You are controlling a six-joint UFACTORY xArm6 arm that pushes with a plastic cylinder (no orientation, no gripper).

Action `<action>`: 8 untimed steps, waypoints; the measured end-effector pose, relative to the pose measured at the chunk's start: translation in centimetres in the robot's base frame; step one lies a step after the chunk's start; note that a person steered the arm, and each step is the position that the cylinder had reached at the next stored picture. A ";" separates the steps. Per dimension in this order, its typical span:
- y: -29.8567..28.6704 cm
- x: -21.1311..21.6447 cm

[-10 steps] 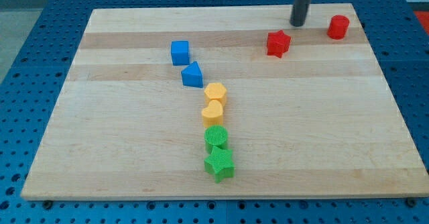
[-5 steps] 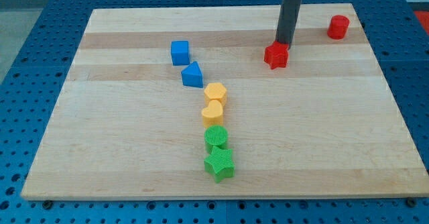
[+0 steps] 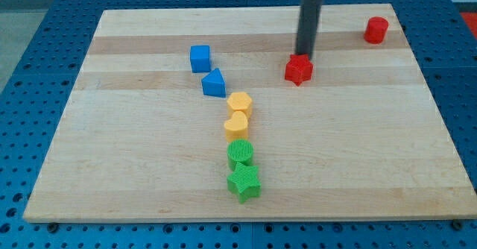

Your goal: Move the red star close to the hexagon

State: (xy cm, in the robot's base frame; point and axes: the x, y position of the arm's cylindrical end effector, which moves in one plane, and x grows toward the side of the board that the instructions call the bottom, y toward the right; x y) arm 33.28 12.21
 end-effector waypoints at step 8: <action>-1.0 3.6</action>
State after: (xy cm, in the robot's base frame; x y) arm 36.85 11.22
